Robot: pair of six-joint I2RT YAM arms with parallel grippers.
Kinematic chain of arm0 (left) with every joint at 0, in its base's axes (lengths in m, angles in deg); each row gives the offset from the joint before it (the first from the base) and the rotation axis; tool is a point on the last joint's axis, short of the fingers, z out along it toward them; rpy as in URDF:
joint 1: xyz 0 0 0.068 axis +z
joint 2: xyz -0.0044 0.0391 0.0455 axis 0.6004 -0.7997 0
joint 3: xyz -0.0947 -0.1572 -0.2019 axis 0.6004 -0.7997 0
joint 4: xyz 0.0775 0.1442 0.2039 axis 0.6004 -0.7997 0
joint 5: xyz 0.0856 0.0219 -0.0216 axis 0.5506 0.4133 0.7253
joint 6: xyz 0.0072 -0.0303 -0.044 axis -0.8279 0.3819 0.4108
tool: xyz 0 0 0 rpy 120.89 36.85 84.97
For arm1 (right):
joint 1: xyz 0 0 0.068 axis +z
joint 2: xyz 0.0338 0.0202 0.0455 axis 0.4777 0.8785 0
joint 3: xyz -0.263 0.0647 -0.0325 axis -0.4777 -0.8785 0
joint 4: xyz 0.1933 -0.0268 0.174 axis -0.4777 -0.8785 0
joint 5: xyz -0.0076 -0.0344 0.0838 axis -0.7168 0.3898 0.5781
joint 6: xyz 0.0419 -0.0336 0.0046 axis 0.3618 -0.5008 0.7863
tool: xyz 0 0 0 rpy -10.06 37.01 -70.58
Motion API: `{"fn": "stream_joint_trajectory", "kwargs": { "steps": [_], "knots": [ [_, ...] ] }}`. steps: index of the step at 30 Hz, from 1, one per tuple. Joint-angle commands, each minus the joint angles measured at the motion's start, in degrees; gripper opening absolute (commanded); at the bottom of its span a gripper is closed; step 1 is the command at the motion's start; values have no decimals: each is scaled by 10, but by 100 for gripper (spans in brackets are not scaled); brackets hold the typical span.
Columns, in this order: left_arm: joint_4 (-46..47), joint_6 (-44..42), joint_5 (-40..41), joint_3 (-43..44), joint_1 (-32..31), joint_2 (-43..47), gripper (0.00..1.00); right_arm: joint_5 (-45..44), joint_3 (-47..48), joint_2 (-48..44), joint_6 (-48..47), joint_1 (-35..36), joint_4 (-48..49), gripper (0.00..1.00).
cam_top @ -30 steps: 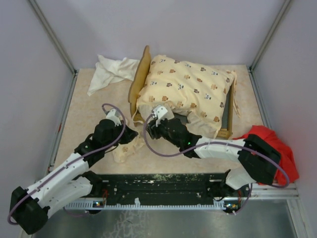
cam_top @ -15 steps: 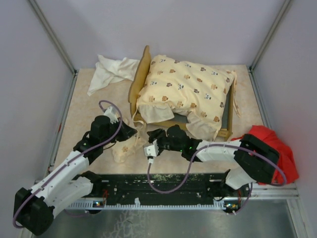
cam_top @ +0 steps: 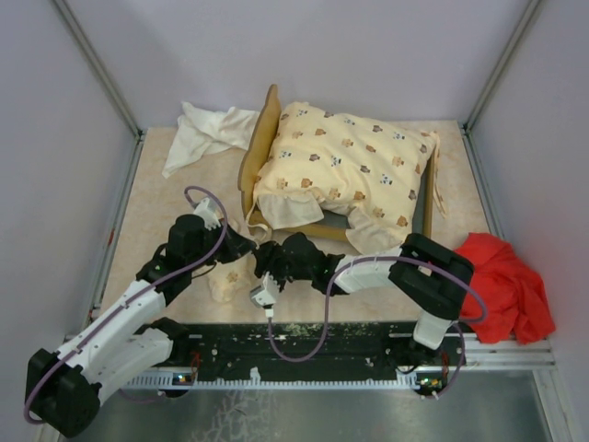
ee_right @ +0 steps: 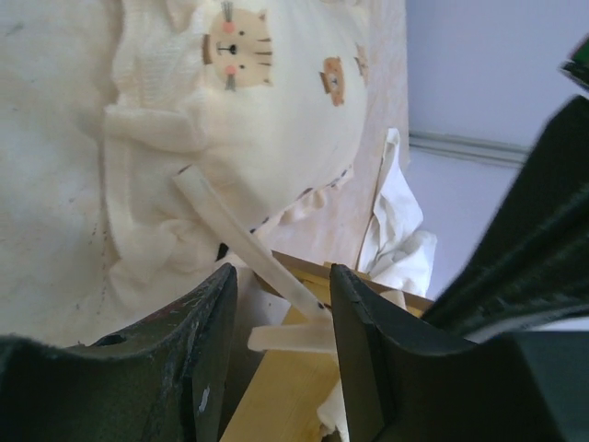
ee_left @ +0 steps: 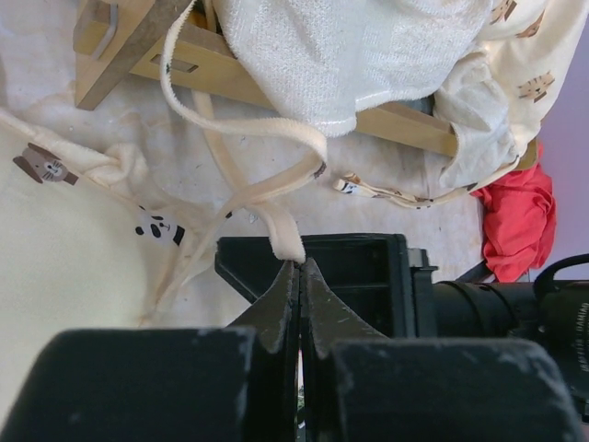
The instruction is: Set up the pet bed
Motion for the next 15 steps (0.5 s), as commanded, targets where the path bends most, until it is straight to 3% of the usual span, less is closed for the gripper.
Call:
{"fn": "stream_joint_trajectory", "kwargs": {
  "steps": [1,6,8,9,10,15],
  "knots": [
    [17,4,-12,-3,2,8,0,-1,42,22,-51,6,-29,46],
    [17,6,-14,-2,2,8,0,-19,60,46,-60,6,-31,44],
    [15,6,-12,-1,3,9,0,-18,58,47,-58,7,-21,37],
    [11,5,-10,0,3,10,0,-16,57,44,-51,8,-19,15],
    [6,4,-6,1,2,11,0,-13,51,40,-40,8,-13,0],
    [-36,-21,23,21,4,9,0,25,-15,-40,74,10,44,0]
  ]
}}
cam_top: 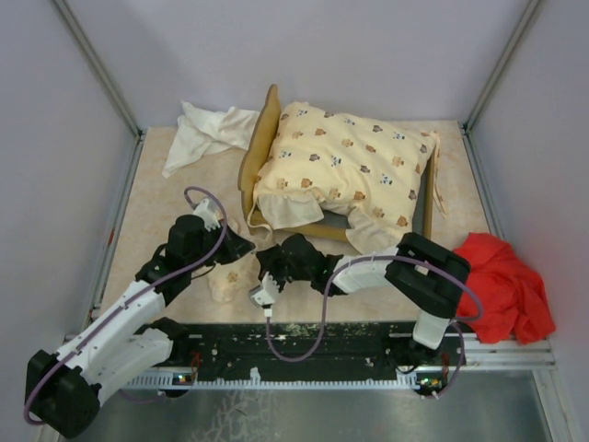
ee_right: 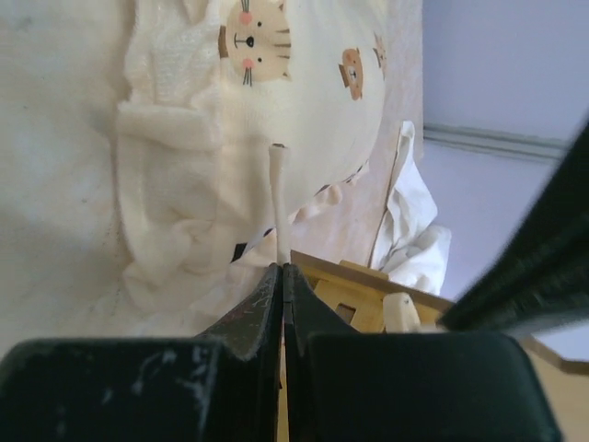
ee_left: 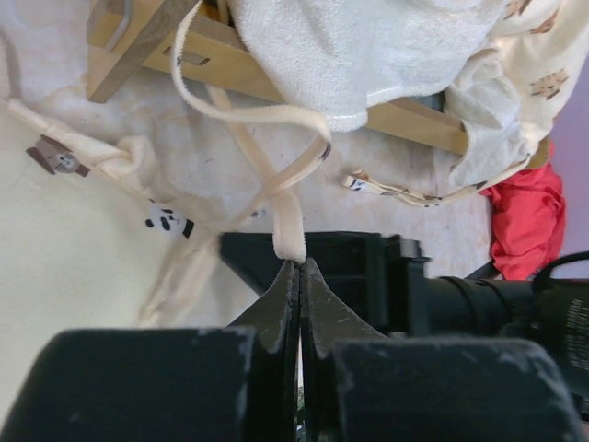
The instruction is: Set up the pet bed
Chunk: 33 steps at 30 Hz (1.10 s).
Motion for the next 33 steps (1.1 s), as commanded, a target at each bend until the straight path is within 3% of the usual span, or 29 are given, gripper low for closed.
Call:
{"fn": "stream_joint_trajectory", "kwargs": {
  "steps": [1,8,11,16,19,22,25,29,33],
  "knots": [
    [-35,-26,28,23,4,3,0,47,-56,-96,133,9,75,0],
    [-37,-27,43,8,5,-9,0,50,-147,-165,426,9,229,0],
    [-33,-17,43,-3,6,-15,0,-12,-152,-158,555,6,297,0],
    [-39,-9,49,-11,6,-19,0,-158,-75,-130,713,6,190,0],
    [-47,-4,64,-17,6,-22,0,-189,-70,-100,763,6,203,0],
    [-41,1,53,-22,6,-26,0,-128,-87,-94,727,6,231,0],
    [-30,7,44,-18,6,-28,0,-36,-122,-95,603,6,261,5],
    [-13,8,36,0,7,-34,0,27,-68,-92,441,10,106,20],
    [-25,4,34,25,8,-55,0,26,-44,-59,360,21,78,28]
  ]
}}
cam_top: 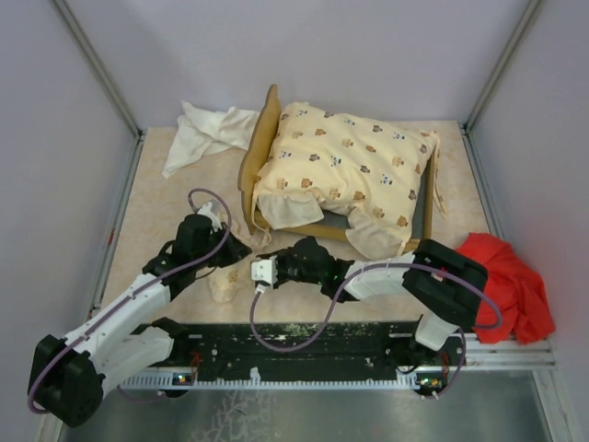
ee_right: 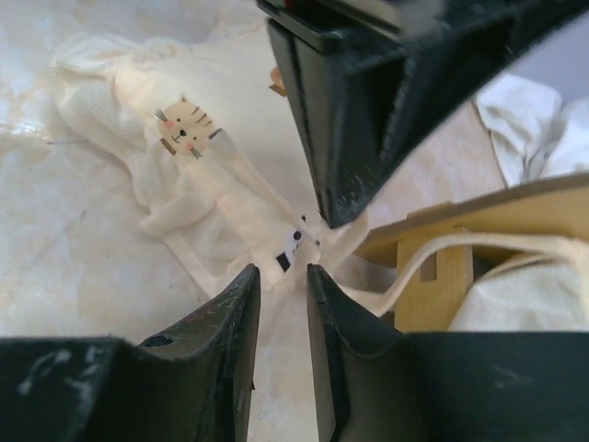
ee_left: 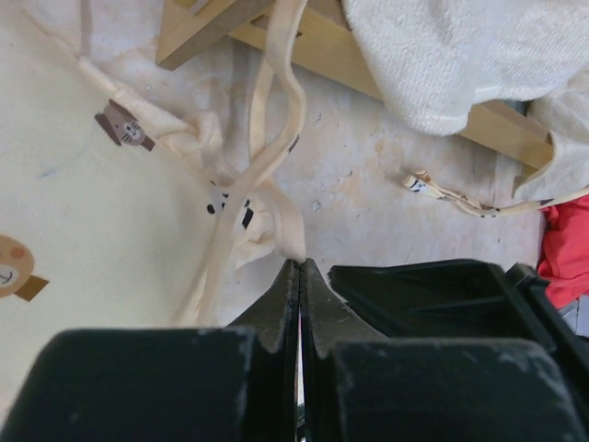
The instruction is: Set up the pet bed
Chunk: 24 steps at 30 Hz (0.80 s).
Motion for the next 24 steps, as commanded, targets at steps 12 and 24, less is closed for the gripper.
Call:
{"fn": "stream_joint_trajectory", "kwargs": {
  "steps": [12,24],
  "knots": [
    [9,7,-19,40,5,-27,0,-5,102,120,-184,44,33,34],
    [9,6,-18,41,6,-22,0,-12,132,151,-194,54,27,36]
  ]
}}
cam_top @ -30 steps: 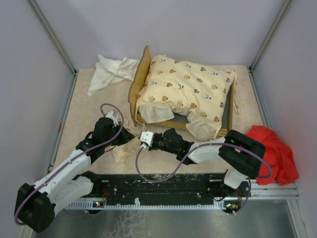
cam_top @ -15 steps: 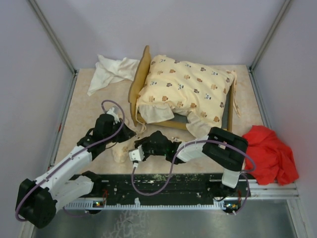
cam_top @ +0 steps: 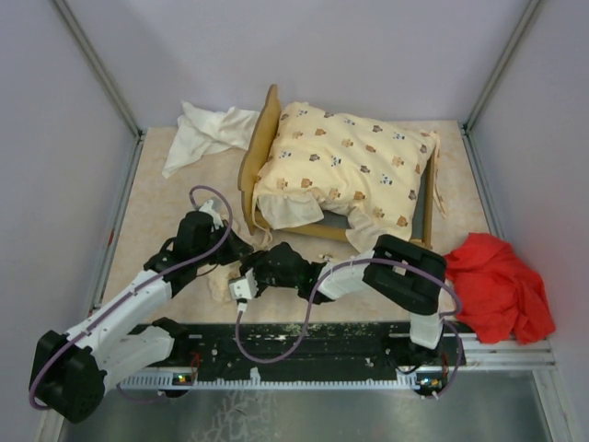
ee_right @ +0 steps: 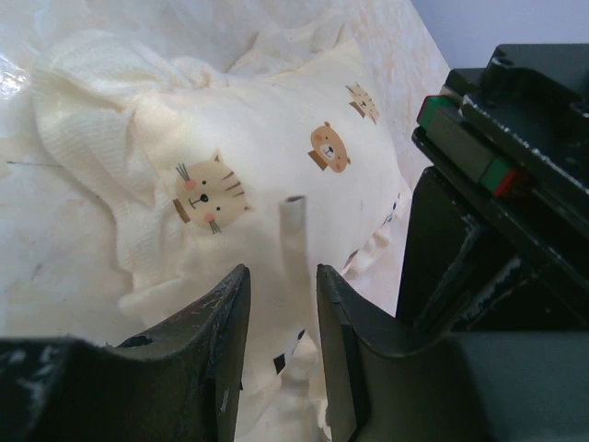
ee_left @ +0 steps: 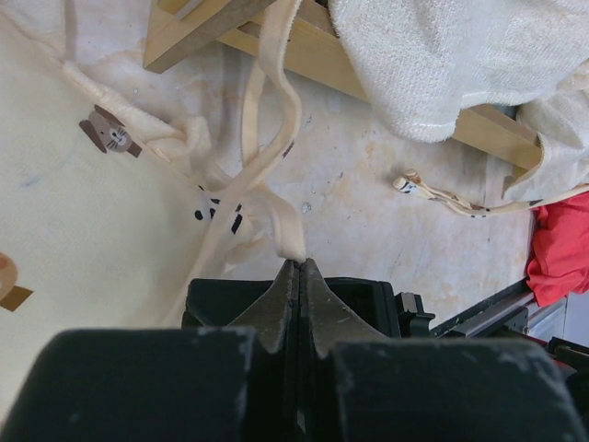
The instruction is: Set up the pet bed
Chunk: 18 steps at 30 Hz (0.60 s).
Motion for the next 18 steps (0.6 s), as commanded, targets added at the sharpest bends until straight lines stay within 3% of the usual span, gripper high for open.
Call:
{"fn": "stream_joint_trajectory", "kwargs": {
  "steps": [1,8,9,13,18],
  "knots": [
    [6,0,-7,19,4,4,0,-4,33,15,-13,12,23,36],
    [6,-1,-4,21,4,2,0,-9,50,26,-15,13,2,34],
    [5,-2,-2,23,4,2,0,-10,47,24,-14,14,3,30],
    [-8,-15,11,31,6,4,0,-22,8,-1,1,18,51,0],
    [-77,-67,52,74,33,8,0,-34,-59,-67,132,16,103,0]
  ]
}}
